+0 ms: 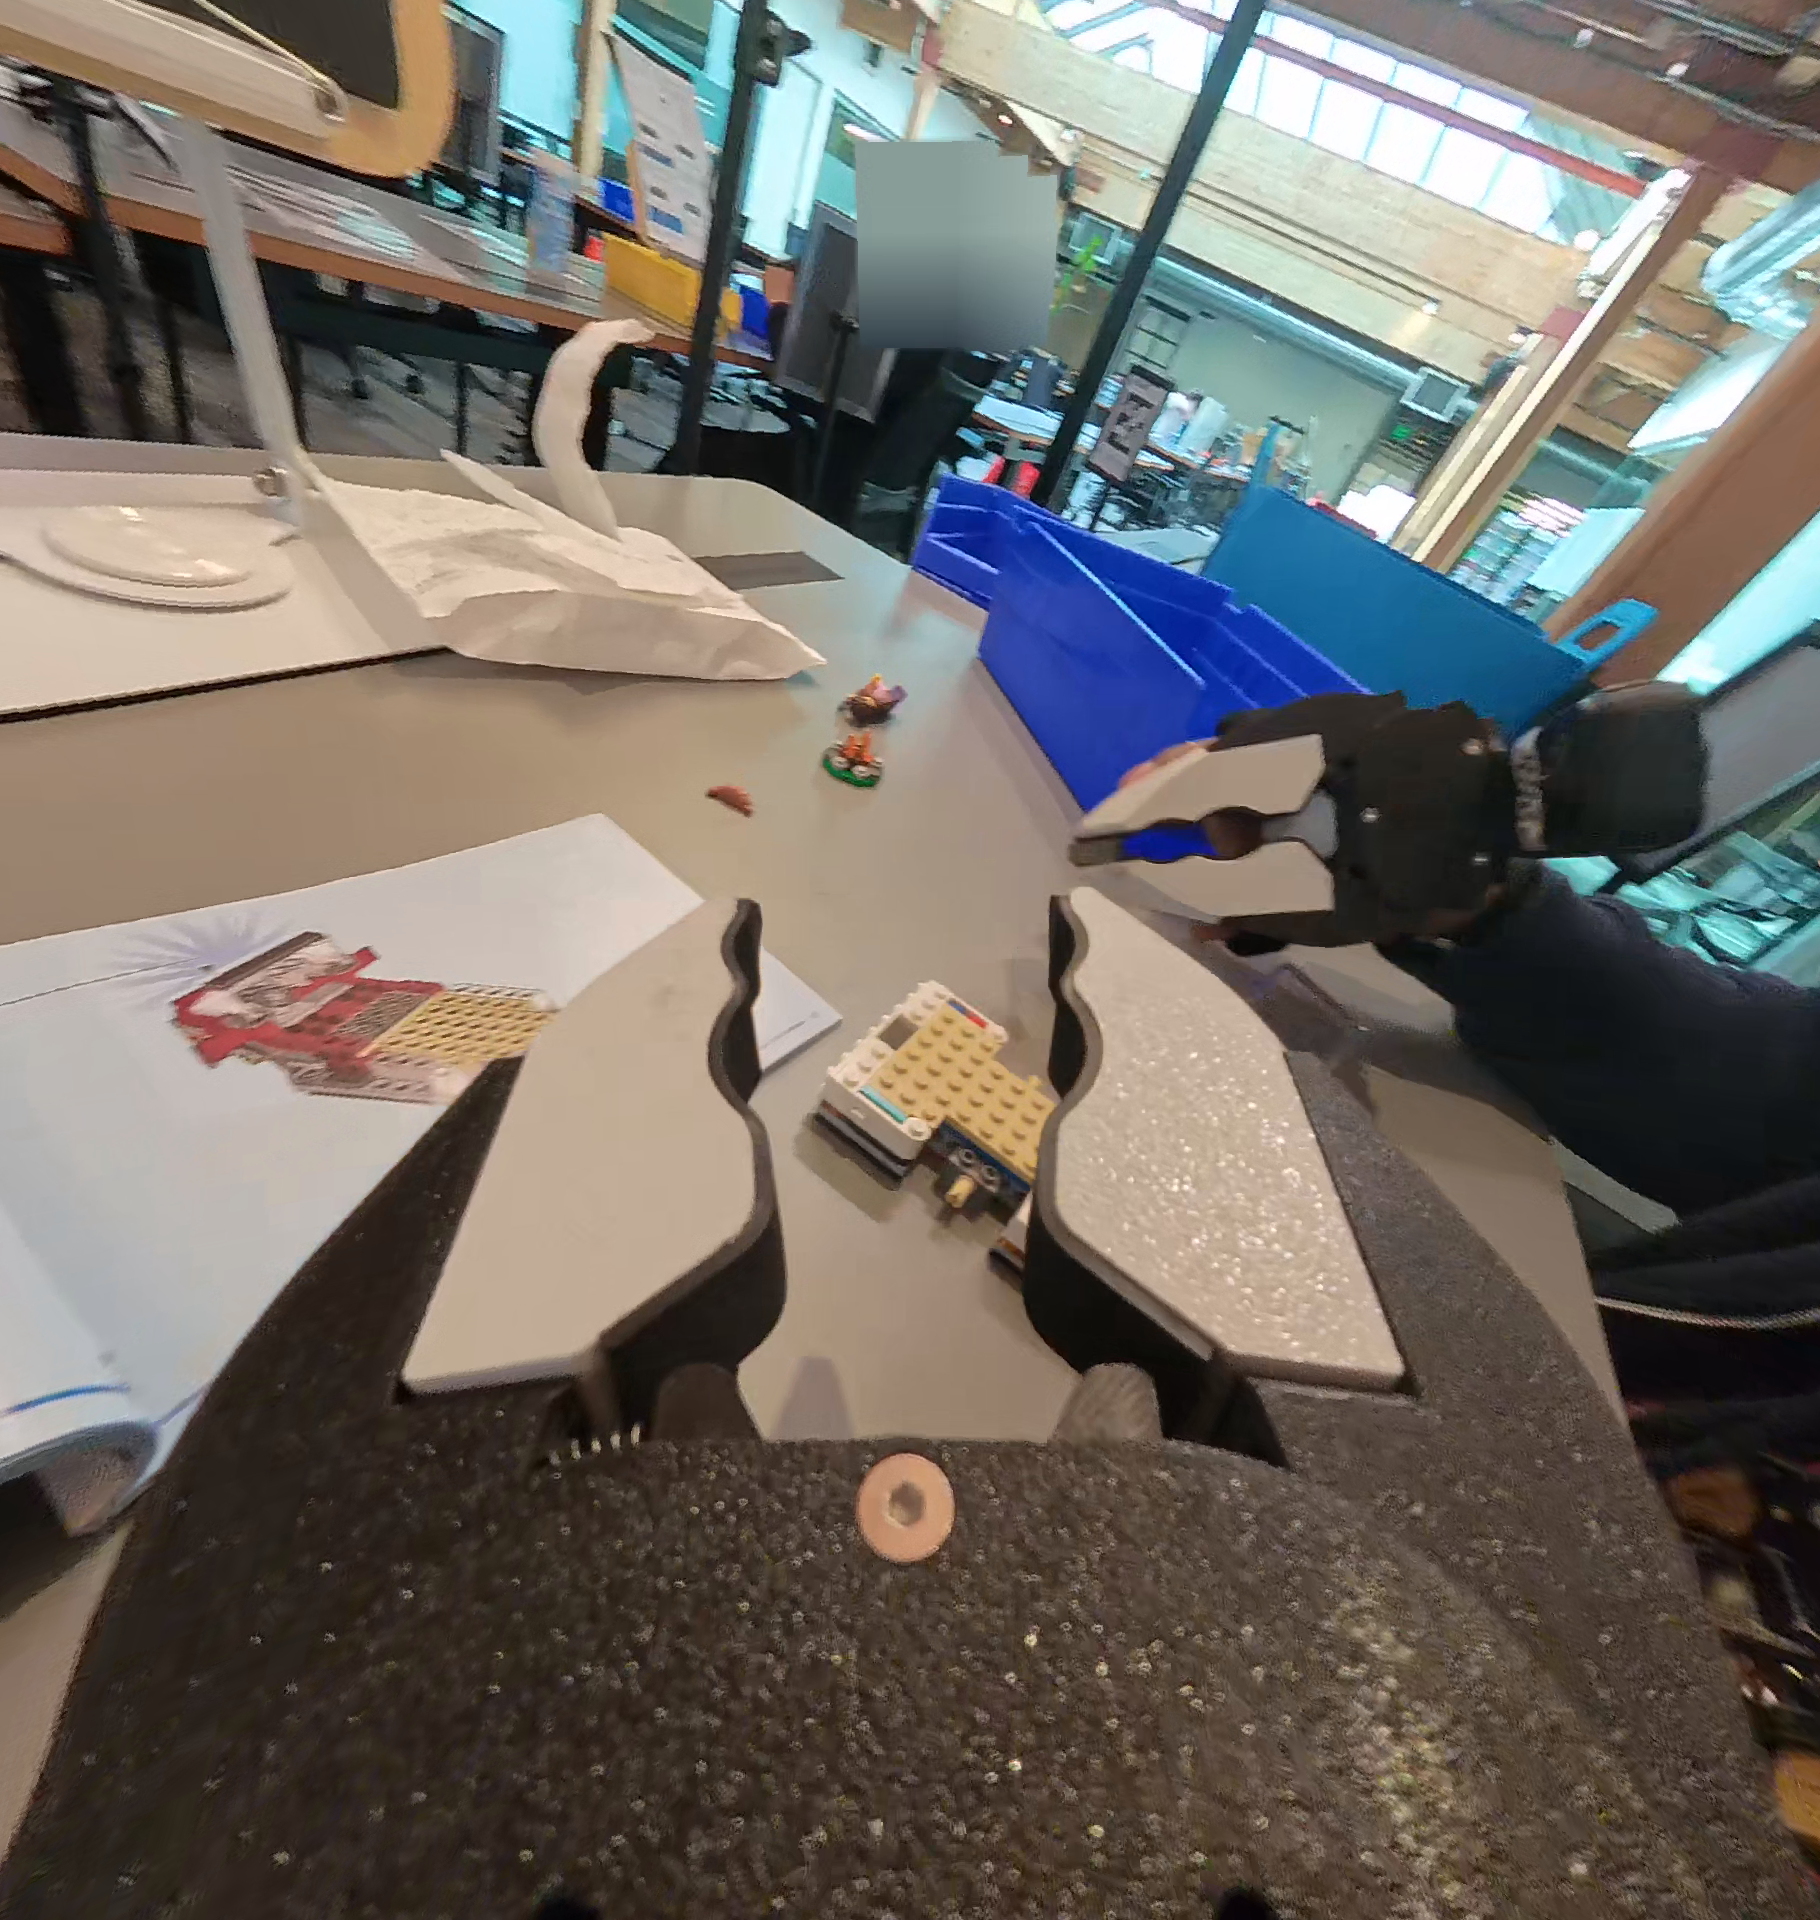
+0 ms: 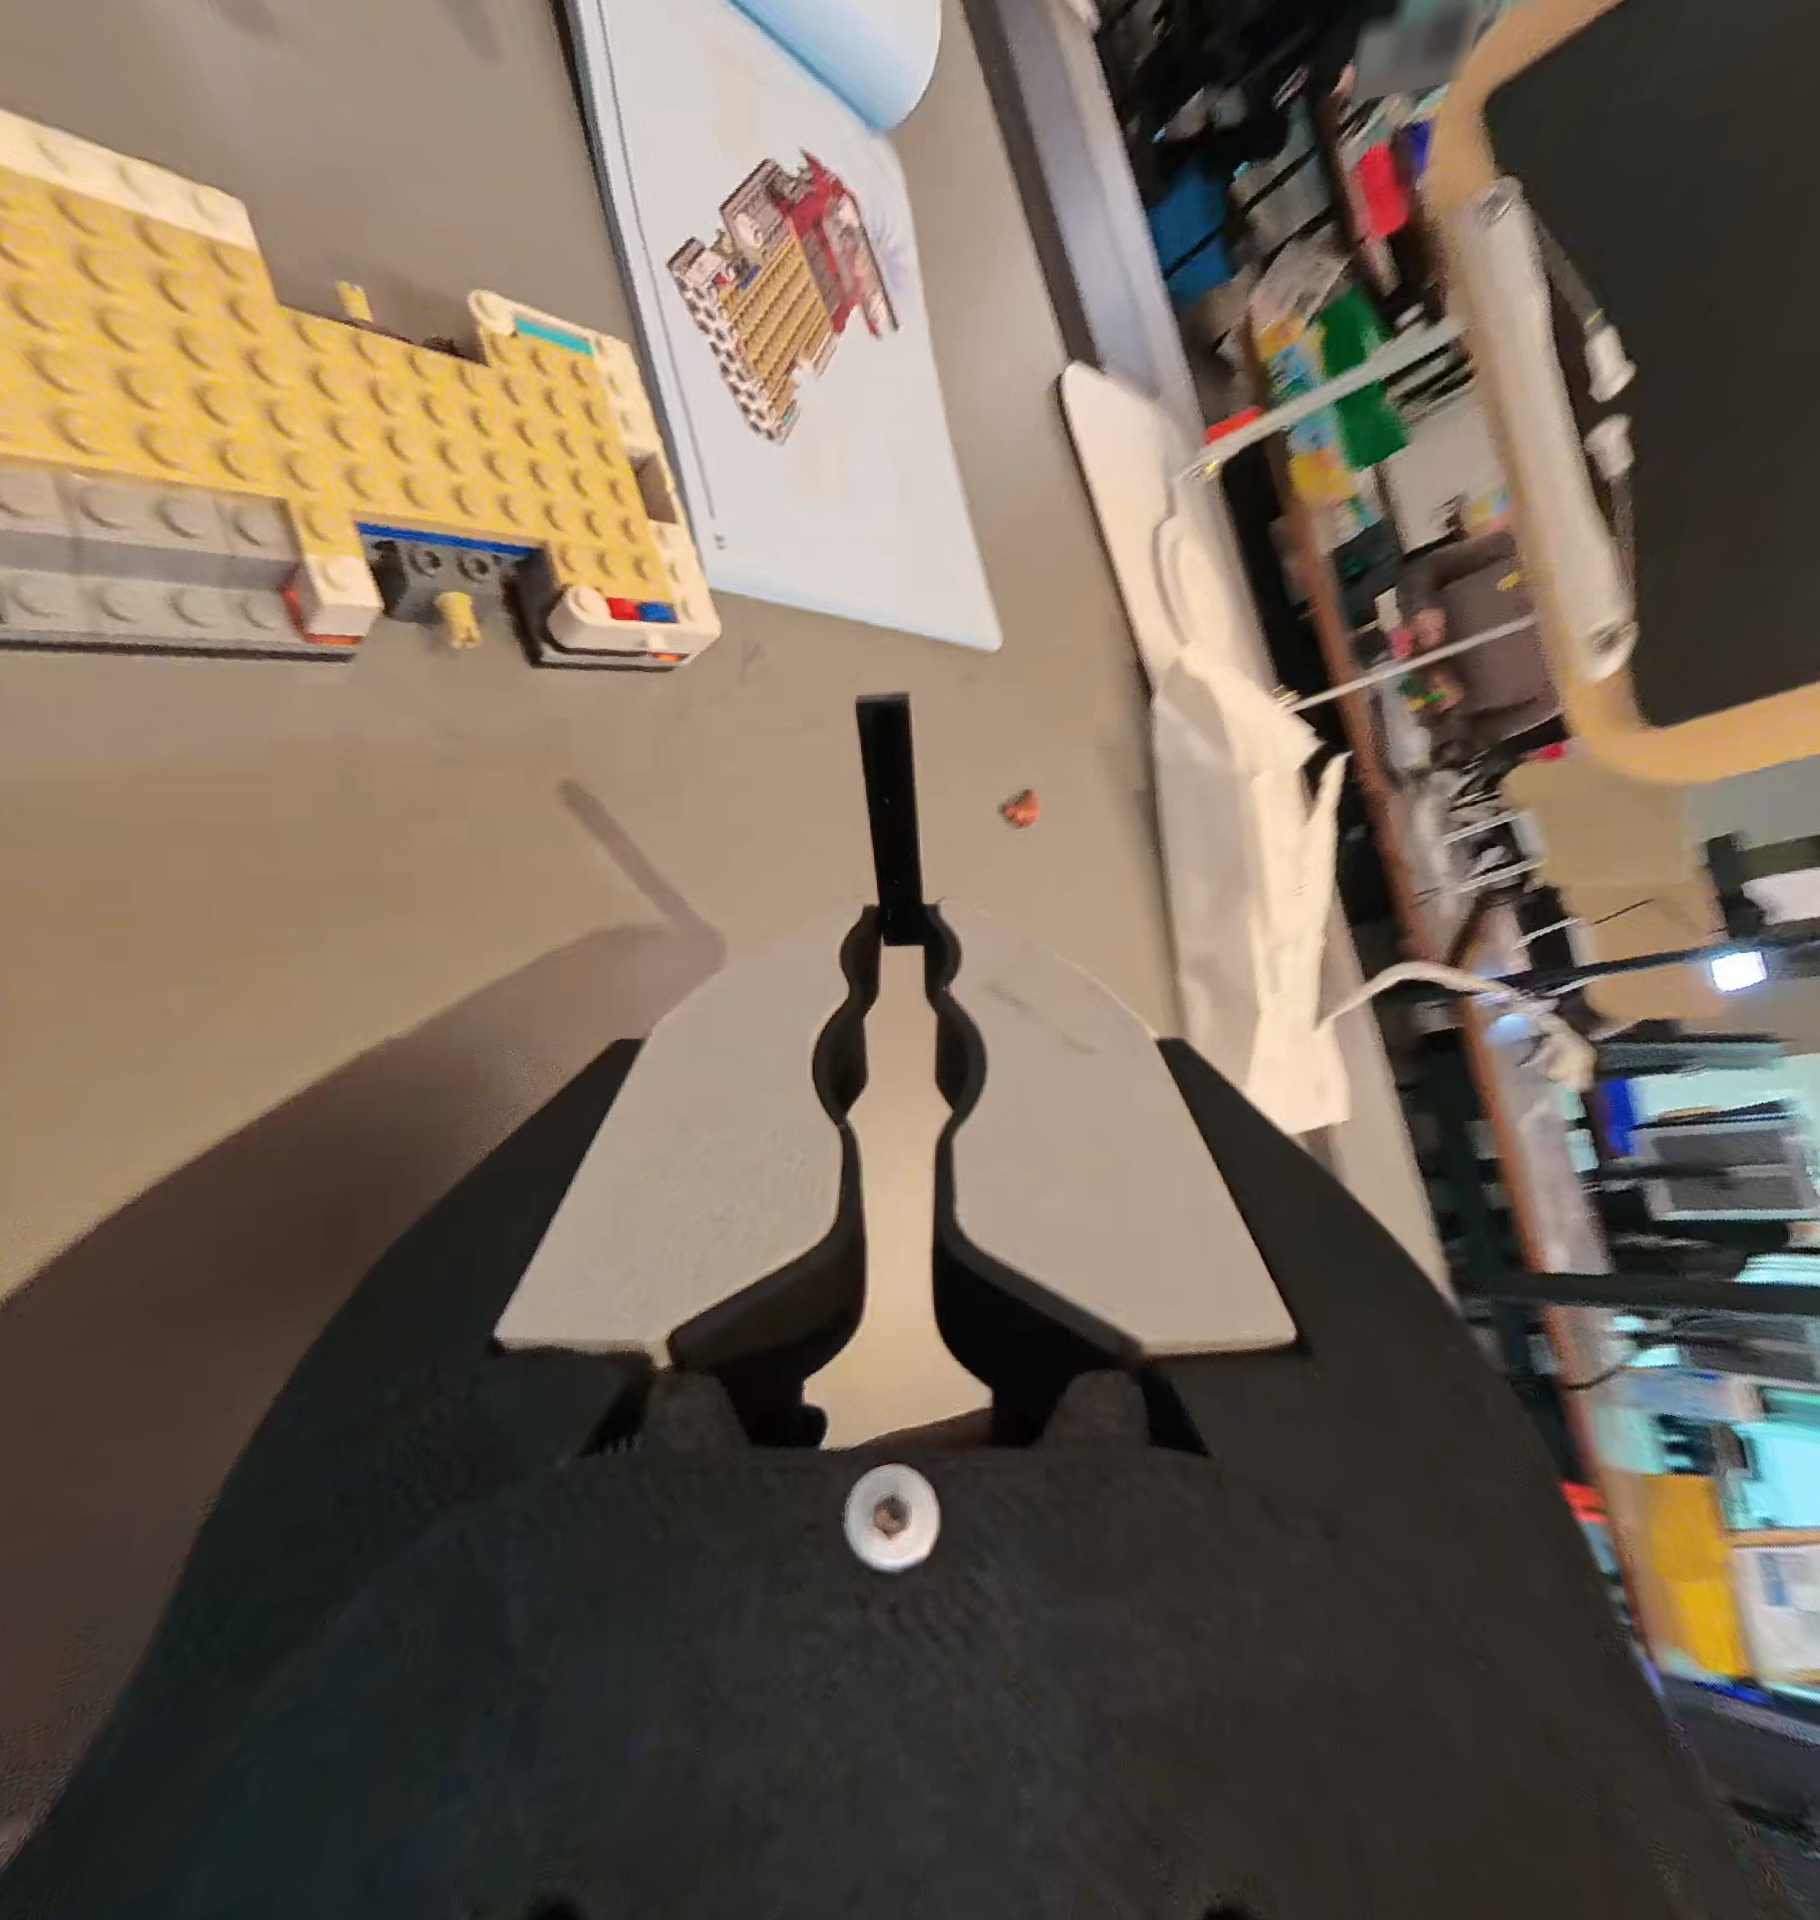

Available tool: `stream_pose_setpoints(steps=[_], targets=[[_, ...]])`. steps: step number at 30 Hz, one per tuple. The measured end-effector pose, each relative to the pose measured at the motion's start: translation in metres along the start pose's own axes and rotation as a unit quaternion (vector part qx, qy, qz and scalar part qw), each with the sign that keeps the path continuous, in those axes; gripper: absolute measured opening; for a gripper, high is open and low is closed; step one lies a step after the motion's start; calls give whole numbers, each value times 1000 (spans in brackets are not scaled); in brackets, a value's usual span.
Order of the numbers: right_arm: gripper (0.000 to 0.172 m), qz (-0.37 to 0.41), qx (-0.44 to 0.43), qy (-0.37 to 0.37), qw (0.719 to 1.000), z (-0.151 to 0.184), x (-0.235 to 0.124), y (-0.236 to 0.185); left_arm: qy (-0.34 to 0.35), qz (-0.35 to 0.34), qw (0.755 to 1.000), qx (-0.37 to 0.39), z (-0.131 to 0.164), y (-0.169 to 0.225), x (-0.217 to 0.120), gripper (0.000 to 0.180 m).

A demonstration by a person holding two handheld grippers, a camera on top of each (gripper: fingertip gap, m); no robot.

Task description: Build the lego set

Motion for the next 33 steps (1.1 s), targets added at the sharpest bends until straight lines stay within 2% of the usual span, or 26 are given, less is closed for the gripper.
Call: stream_pose_setpoints(steps=[6, 10, 15, 19, 26, 33], targets=[[7, 90, -126, 55, 986, -21, 1, 19, -32, 81, 996, -33, 3, 23, 10, 53], [7, 145, -194, 101, 965, -39, -1, 34, -67, 96, 990, -76, -8, 28, 24, 54], [7, 235, -275, 155, 919, -61, -5, 44, -84, 147, 967, -190, -22, 36, 48, 53], [7, 264, -295, 193, 898, -70, -13, 37, -88, 191, 947, -244, -13, 48, 59, 51], [7, 302, -337, 234, 861, -84, -24, 25, -120, 236, 927, -265, 0, 69, 63, 48], [7, 307, -363, 248, 844, -92, -26, 13, -175, 244, 922, -245, 22, 85, 68, 43]])
Point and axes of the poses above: each gripper's, where its closed fingertips meet, x out along the fingers, z out of its underside, y = z × x across the jaws, the point moved 1 cm from there along -x, back along the fingers, and after that the axes turned 1 degree about z, right-handed, at the moved point
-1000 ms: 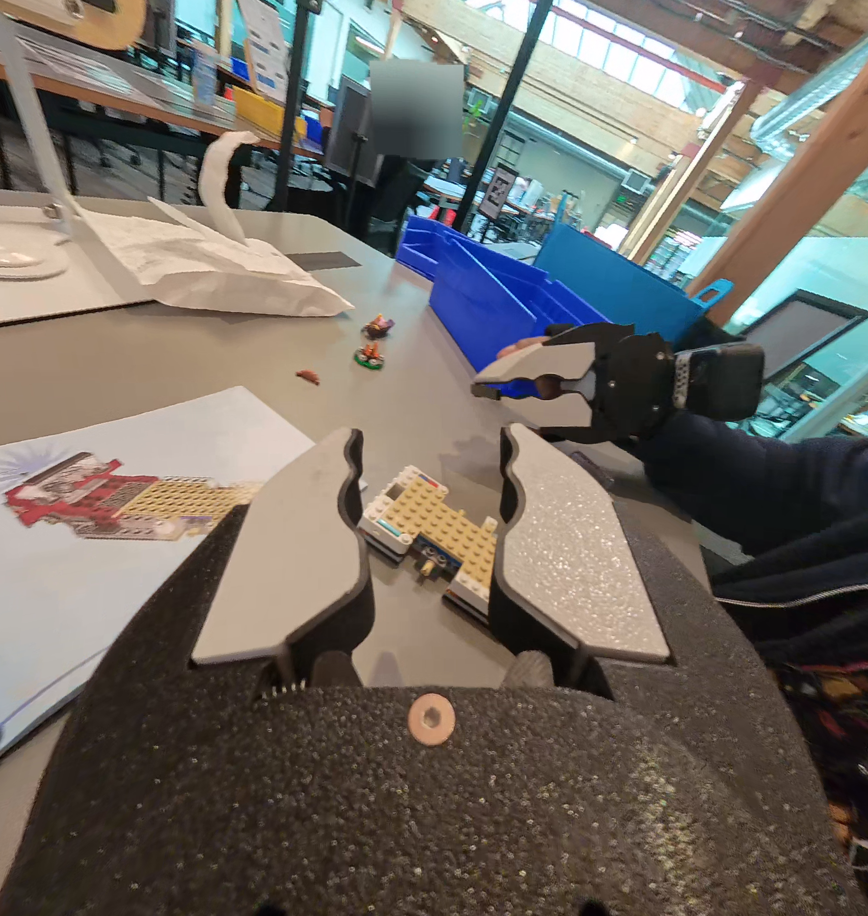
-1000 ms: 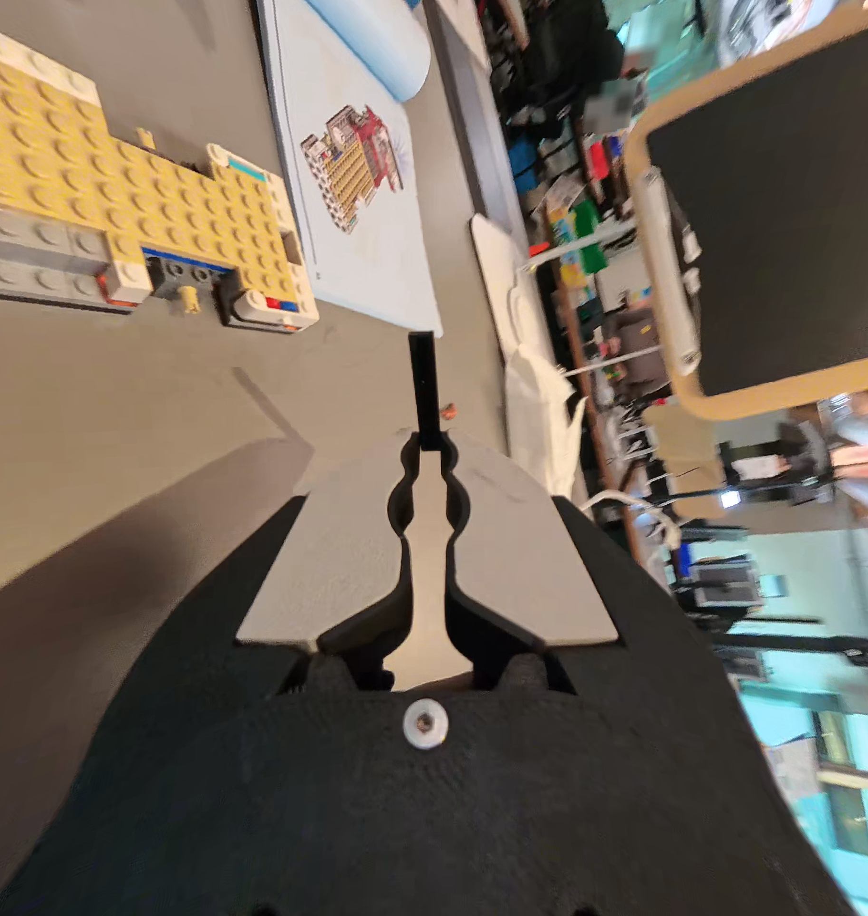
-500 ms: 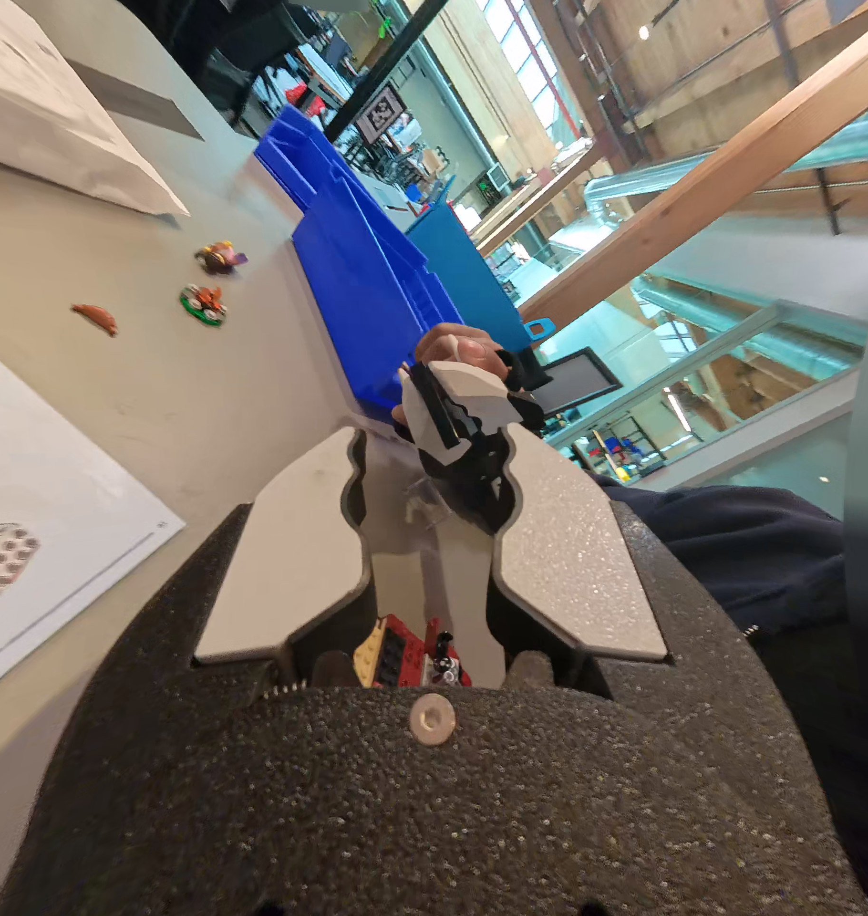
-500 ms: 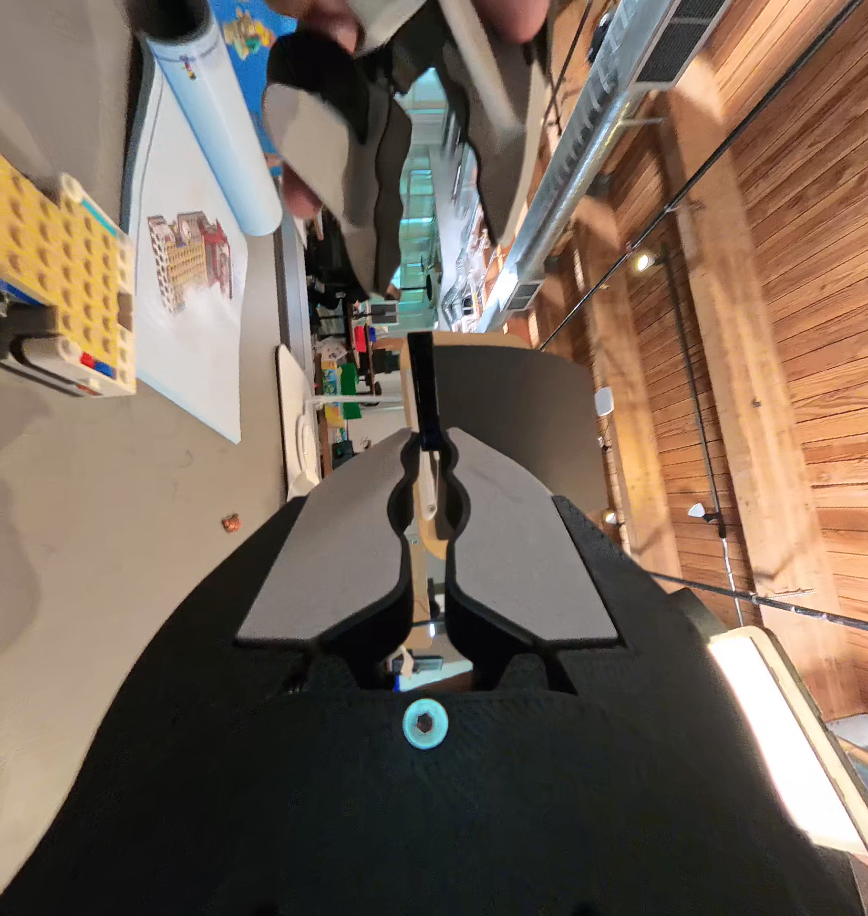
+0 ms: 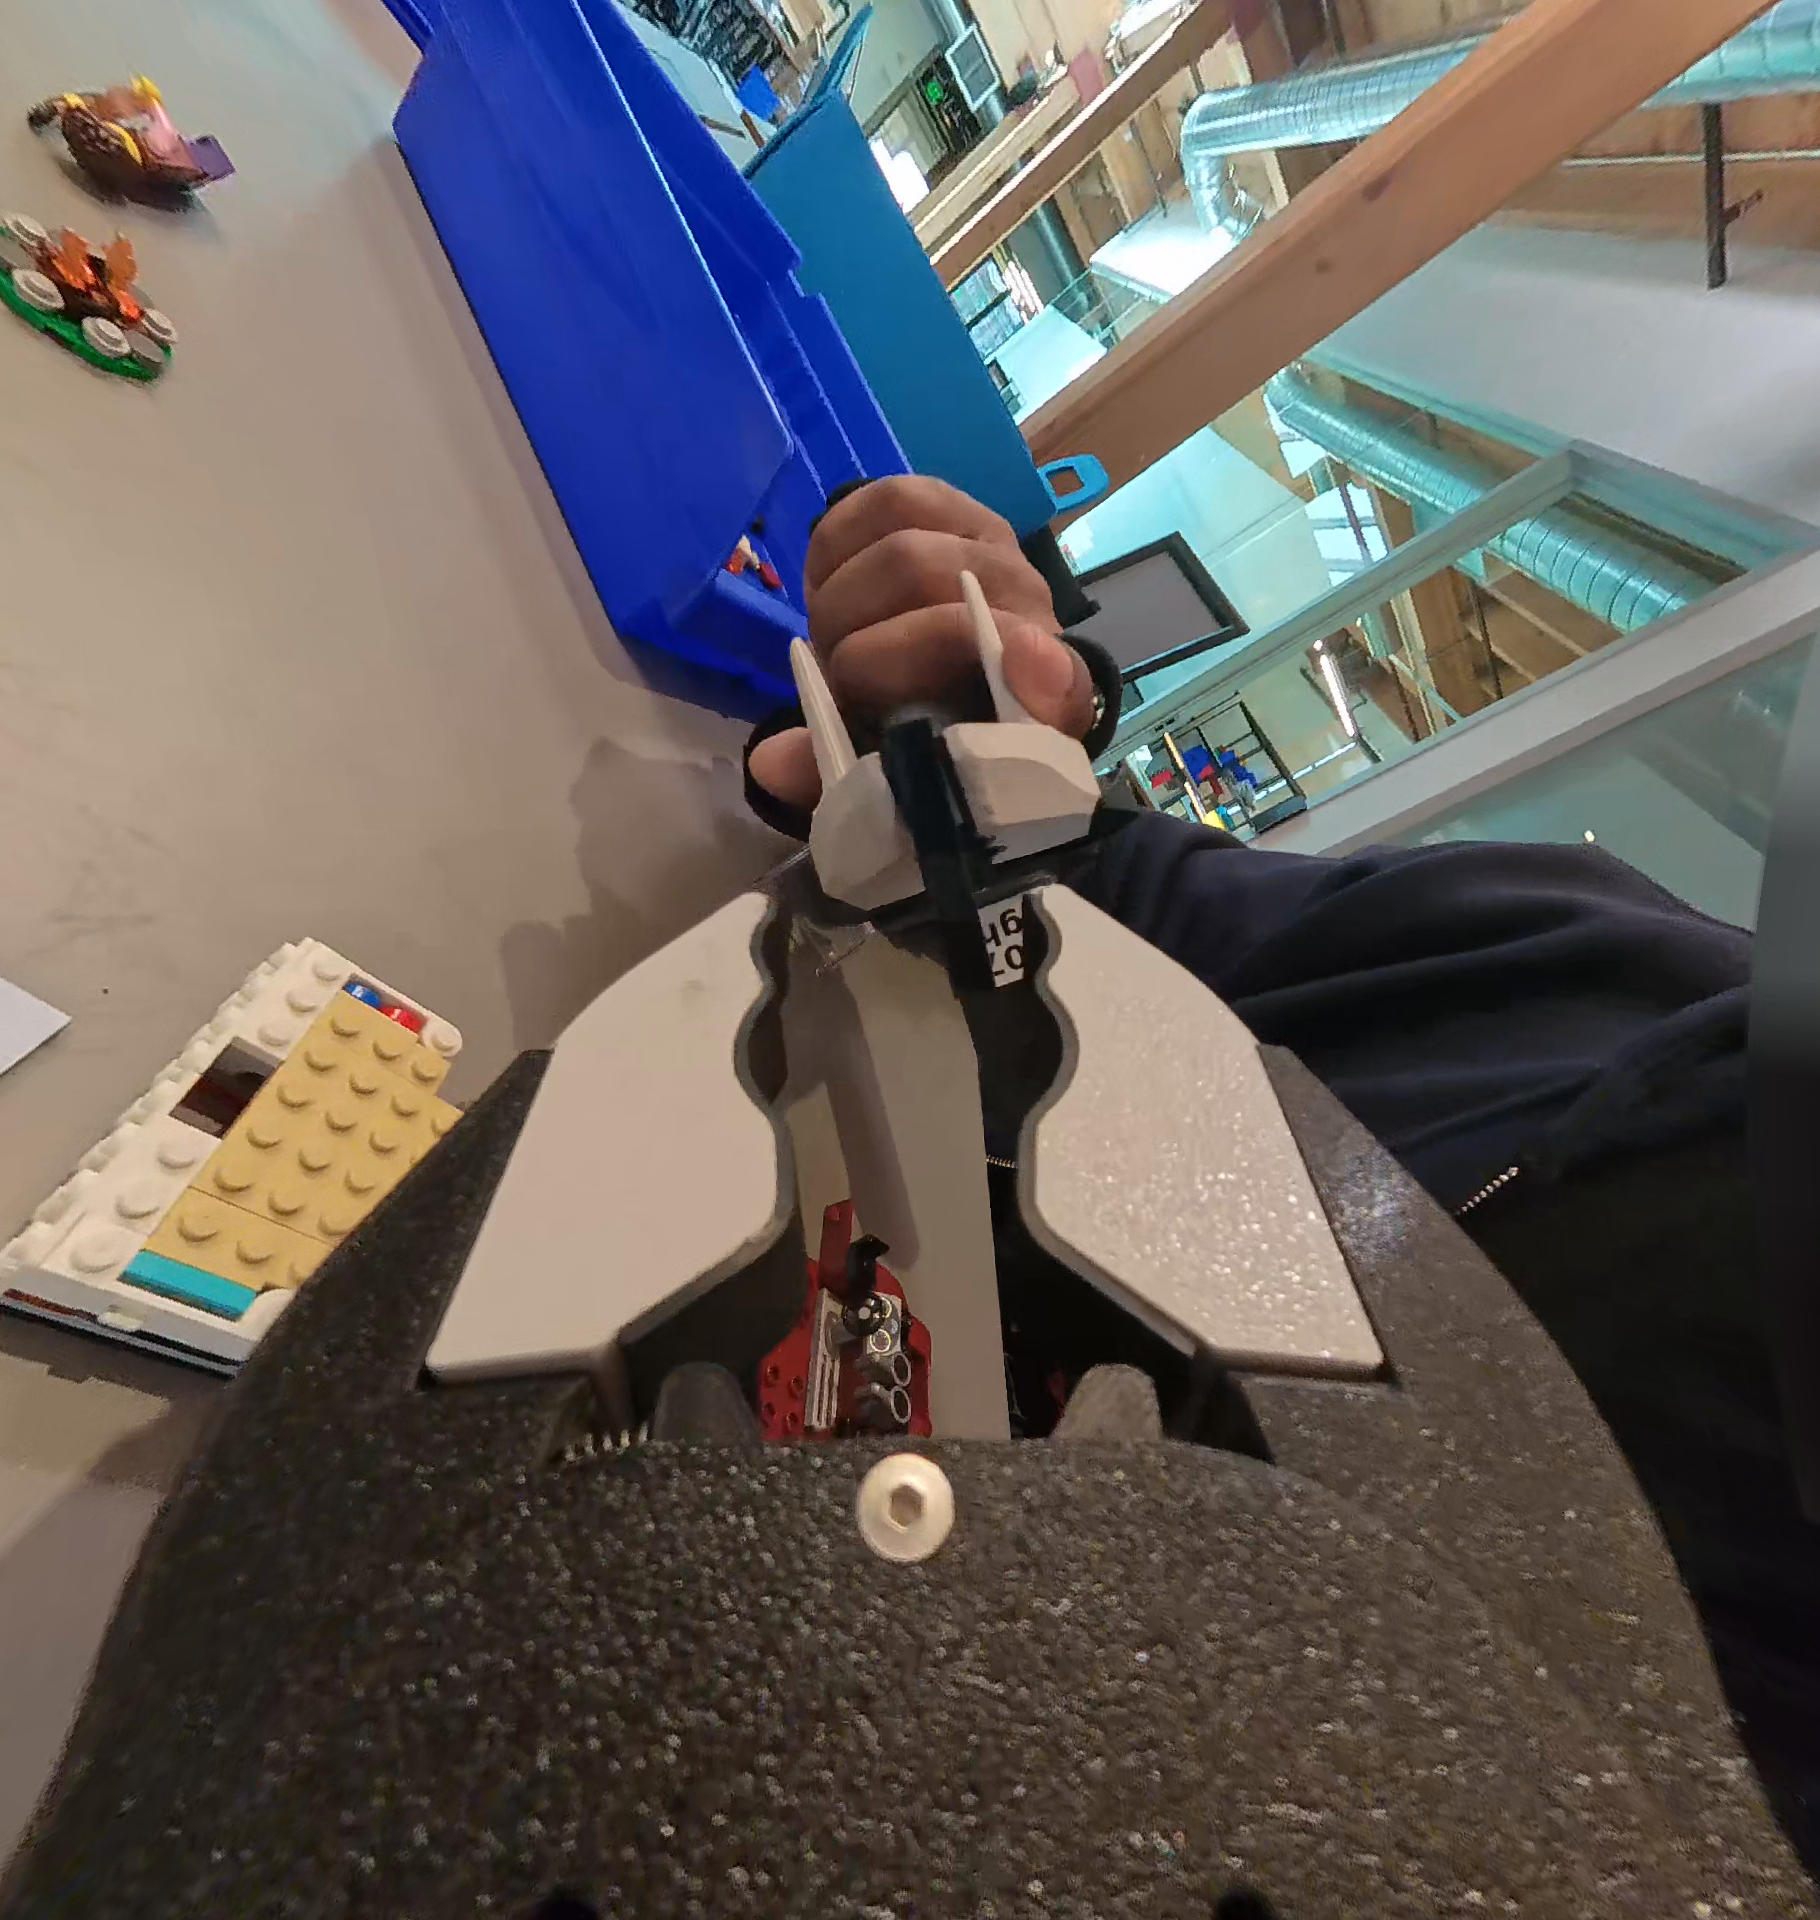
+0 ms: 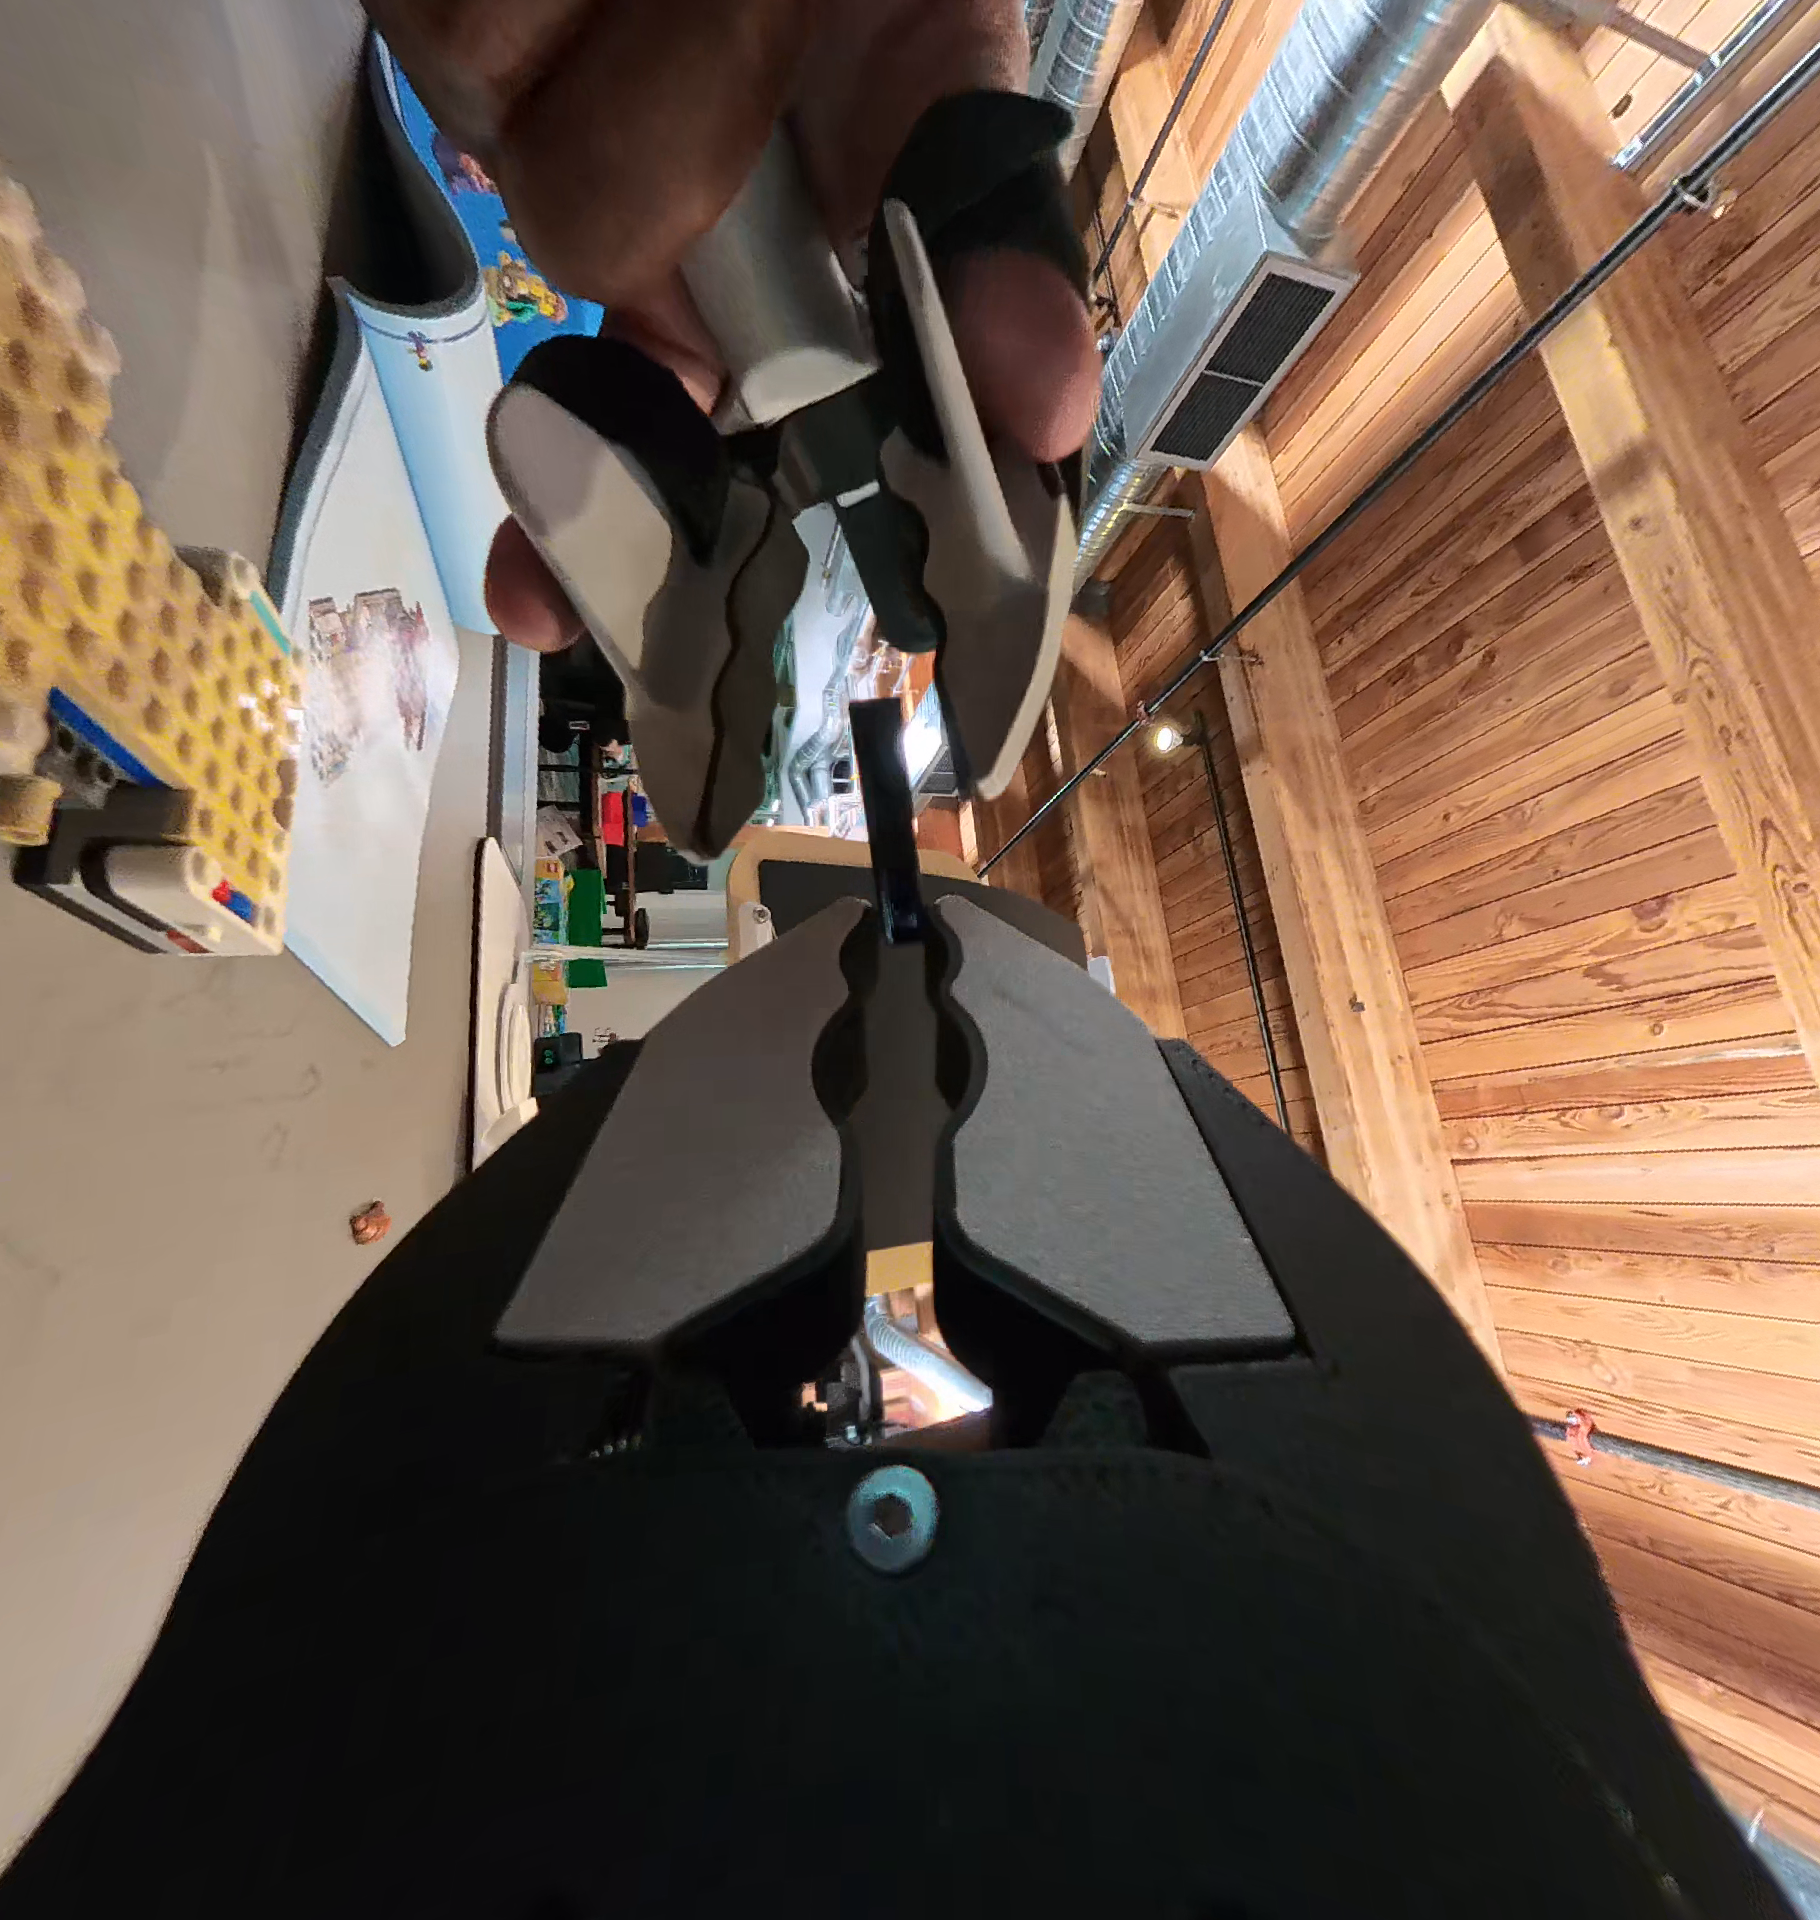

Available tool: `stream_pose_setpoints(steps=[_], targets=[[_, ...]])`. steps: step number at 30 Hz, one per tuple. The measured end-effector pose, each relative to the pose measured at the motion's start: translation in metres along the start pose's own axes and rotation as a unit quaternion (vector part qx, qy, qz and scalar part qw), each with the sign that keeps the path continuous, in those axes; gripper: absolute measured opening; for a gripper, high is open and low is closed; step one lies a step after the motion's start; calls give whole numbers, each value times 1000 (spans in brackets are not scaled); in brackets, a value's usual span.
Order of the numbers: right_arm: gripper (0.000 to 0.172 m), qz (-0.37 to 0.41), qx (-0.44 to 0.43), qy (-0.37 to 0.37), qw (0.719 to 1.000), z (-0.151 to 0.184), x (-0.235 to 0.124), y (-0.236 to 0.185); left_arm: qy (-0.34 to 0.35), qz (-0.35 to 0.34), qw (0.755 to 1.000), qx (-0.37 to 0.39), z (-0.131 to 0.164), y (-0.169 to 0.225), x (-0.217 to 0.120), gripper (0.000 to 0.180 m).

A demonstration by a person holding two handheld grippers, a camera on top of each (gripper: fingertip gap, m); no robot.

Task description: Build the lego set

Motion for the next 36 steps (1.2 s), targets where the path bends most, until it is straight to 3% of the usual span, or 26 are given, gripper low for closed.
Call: stream_pose_setpoints(steps=[17, 36], targets=[[8, -14, 1, 10, 1000, -7, -3, -9, -8, -5, 1000, 24, 10, -2, 0, 9], [8, -21, 6, 16, 1000, -12, -3, -15, -4, 0, 1000, 24, 16, -6, 0, 8]])
Point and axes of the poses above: each gripper's, where its closed fingertips meet, x out along the fingers, z out of its underside, y = z × x across the jaws, the point moved 1 cm from there along -x, back along the fingers, and after that the axes turned 1 degree about z, right-handed, at the moved point
